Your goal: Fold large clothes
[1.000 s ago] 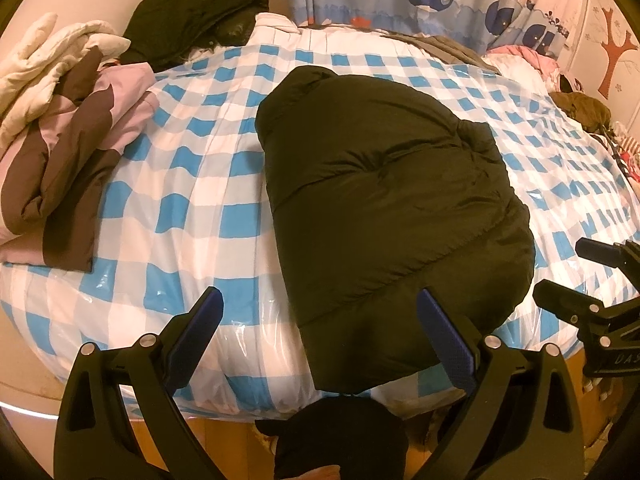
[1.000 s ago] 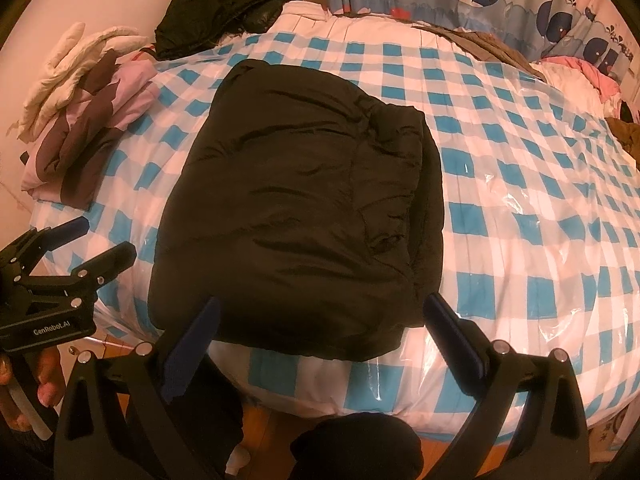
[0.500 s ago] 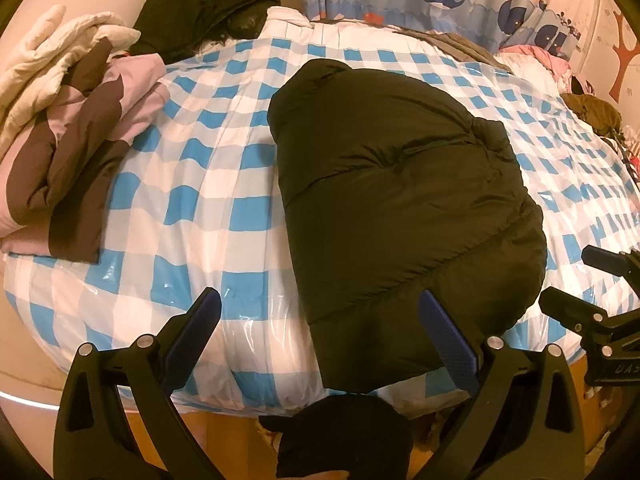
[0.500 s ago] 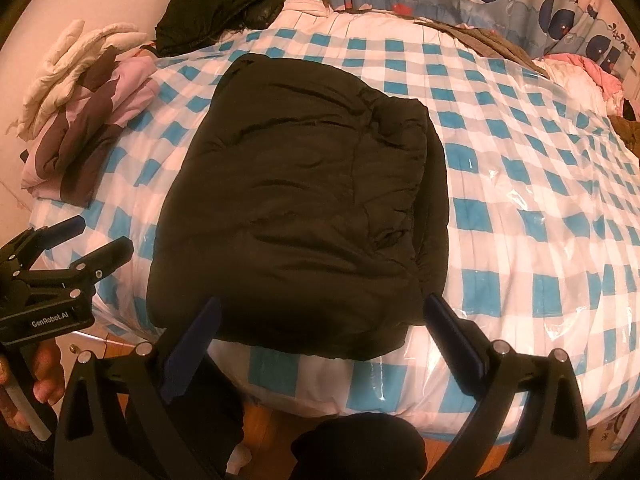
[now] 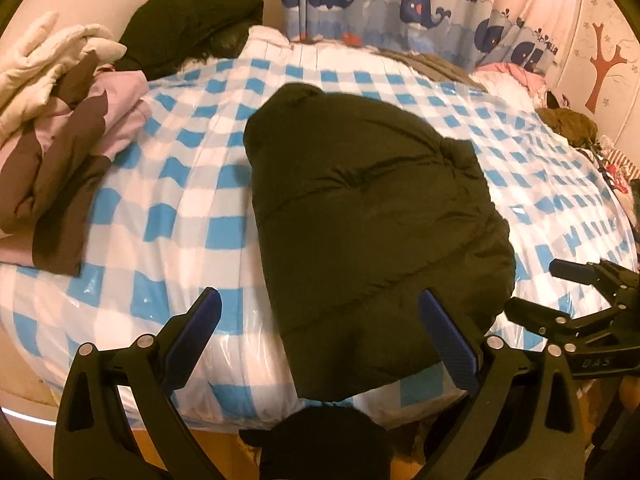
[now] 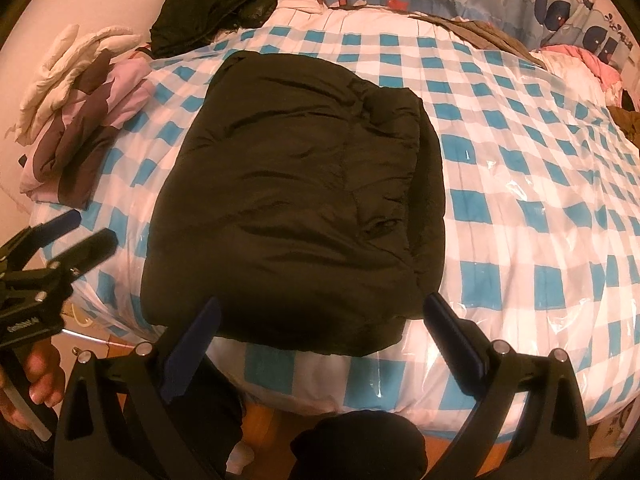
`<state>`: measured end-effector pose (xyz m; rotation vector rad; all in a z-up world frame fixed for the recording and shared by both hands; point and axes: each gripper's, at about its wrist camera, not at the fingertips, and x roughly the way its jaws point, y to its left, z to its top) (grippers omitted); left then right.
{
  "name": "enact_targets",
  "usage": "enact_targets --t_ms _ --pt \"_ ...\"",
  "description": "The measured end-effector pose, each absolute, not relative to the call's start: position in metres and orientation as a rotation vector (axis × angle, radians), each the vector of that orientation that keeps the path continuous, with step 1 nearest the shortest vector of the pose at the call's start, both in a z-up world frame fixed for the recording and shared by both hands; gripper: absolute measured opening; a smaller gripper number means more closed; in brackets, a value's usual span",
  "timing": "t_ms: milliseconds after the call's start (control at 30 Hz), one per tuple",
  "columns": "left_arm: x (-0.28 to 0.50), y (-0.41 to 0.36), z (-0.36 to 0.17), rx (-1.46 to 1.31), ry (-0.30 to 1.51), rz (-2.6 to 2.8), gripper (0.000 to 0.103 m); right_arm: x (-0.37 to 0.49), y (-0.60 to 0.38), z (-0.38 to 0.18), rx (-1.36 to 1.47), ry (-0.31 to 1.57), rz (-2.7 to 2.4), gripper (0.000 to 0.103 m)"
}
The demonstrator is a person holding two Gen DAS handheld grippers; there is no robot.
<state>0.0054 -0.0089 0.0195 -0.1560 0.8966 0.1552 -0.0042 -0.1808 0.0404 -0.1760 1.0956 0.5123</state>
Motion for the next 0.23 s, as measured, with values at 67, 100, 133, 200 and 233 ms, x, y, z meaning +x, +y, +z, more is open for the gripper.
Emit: enact_targets --t_ms 67,100,133,200,233 --pt "0.0055 -0.0134 0.0187 -0.123 0.896 0.178 0.095 -0.0037 -0.1831 0.0419 -0.175 1.092 0.513 0.097" --pt "0.0047 -0.0147 0.0189 -0.11 0.893 0.181 0.095 -0.0043 -0.184 0.042 -0.174 1.092 0.511 0.097" --pt "0.0042 -0.016 0.0195 -0.103 0.891 0.178 0.095 -0.003 -0.1852 0.0422 -0.174 1.092 0.51 0.097" --pt "0.0036 -0.0172 0.0203 -0.101 0.888 0.169 0.095 -0.0031 -0.187 0.042 -0.172 1.093 0.507 0.097" --pt "0.0036 -0.0173 0.0206 -0.1 0.888 0.169 0.095 -0.0017 -0.188 0.0423 -0.171 1.093 0.507 0.097"
